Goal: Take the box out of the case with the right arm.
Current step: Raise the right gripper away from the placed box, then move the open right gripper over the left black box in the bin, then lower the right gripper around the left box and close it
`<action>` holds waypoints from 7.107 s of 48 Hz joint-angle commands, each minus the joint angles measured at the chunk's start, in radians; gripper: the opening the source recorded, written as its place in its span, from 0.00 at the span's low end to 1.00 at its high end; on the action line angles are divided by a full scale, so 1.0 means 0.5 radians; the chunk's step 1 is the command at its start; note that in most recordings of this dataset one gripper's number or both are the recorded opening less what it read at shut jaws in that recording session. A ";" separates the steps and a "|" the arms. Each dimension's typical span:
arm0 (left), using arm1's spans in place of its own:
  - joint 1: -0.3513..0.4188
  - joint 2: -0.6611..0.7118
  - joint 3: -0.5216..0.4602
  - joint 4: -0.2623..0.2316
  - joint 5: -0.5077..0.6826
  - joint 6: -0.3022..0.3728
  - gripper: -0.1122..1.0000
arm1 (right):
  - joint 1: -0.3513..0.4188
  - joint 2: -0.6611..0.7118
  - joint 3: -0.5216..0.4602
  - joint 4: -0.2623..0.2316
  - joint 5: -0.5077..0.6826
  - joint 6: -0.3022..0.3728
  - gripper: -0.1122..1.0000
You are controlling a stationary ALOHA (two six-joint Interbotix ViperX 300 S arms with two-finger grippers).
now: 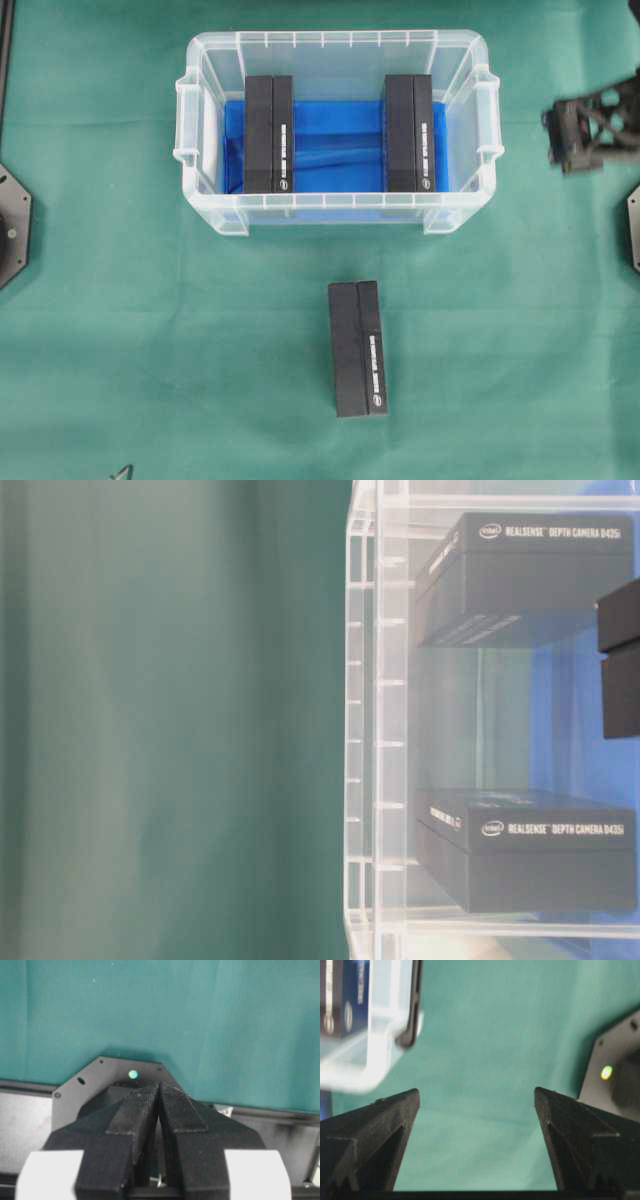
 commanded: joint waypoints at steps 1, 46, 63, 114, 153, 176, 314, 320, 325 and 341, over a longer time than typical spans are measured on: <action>-0.003 0.009 -0.028 0.006 -0.006 0.003 0.10 | -0.110 -0.021 -0.018 0.009 -0.037 -0.089 0.92; -0.003 0.015 -0.028 0.006 -0.006 0.009 0.10 | -0.316 -0.021 -0.012 0.034 -0.049 -0.282 0.92; -0.003 0.018 -0.028 0.006 -0.009 0.006 0.10 | -0.316 -0.021 -0.015 0.034 -0.049 -0.285 0.92; -0.003 0.025 -0.028 0.006 -0.012 0.000 0.10 | -0.236 1.384 -1.503 0.242 -0.445 -0.657 0.92; -0.003 0.025 -0.025 0.006 -0.012 -0.009 0.10 | -0.218 1.660 -1.727 0.350 -0.614 -0.699 0.96; -0.003 0.025 -0.025 0.006 -0.012 -0.009 0.10 | -0.215 1.669 -1.724 0.350 -0.589 -0.687 0.96; -0.003 0.025 -0.015 0.006 -0.015 -0.009 0.10 | -0.264 1.982 -1.509 0.390 -0.856 -0.574 0.95; -0.003 0.025 -0.006 0.006 -0.012 -0.003 0.10 | -0.270 2.013 -1.509 0.390 -0.862 -0.555 0.95; -0.003 0.025 -0.006 0.006 -0.012 0.000 0.10 | -0.279 2.022 -1.509 0.390 -0.865 -0.534 0.95; -0.003 0.021 -0.003 0.006 -0.012 0.000 0.10 | -0.285 2.028 -1.509 0.426 -0.865 -0.506 0.95</action>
